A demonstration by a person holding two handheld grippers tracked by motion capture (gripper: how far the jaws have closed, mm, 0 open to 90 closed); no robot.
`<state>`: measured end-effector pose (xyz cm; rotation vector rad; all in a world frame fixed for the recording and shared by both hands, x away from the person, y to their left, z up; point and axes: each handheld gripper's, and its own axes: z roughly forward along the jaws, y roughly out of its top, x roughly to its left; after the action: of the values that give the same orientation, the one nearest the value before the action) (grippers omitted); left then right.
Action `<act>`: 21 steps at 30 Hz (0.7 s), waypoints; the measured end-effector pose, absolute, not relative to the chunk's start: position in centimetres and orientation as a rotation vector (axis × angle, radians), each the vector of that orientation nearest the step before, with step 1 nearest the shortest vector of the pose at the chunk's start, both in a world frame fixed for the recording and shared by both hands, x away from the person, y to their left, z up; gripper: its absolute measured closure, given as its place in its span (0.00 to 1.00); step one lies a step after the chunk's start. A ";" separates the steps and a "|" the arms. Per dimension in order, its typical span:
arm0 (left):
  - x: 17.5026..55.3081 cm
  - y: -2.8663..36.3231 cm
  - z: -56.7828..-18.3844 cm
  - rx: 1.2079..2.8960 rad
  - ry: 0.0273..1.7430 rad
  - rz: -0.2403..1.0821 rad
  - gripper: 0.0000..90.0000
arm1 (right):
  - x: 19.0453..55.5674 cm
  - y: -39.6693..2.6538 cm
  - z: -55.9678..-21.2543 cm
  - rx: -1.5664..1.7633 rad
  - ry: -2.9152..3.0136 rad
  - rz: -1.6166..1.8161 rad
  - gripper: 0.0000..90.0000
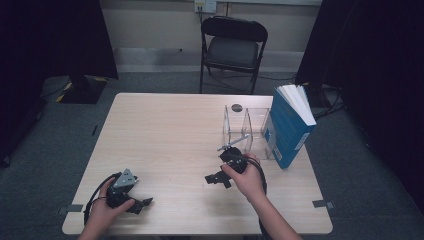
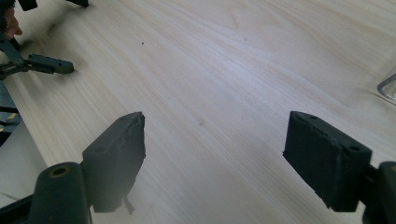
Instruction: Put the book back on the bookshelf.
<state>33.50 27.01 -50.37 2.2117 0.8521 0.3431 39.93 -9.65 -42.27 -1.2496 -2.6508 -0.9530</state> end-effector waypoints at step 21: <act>33.5 27.0 -50.4 2.213 0.851 0.343 0.00 | 39.7 -8.4 -44.8 -1.222 -2.631 -0.938 0.23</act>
<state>33.50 27.01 -50.36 2.2127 0.8511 0.3432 39.66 -8.40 -44.82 -1.2224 -2.6306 -0.9384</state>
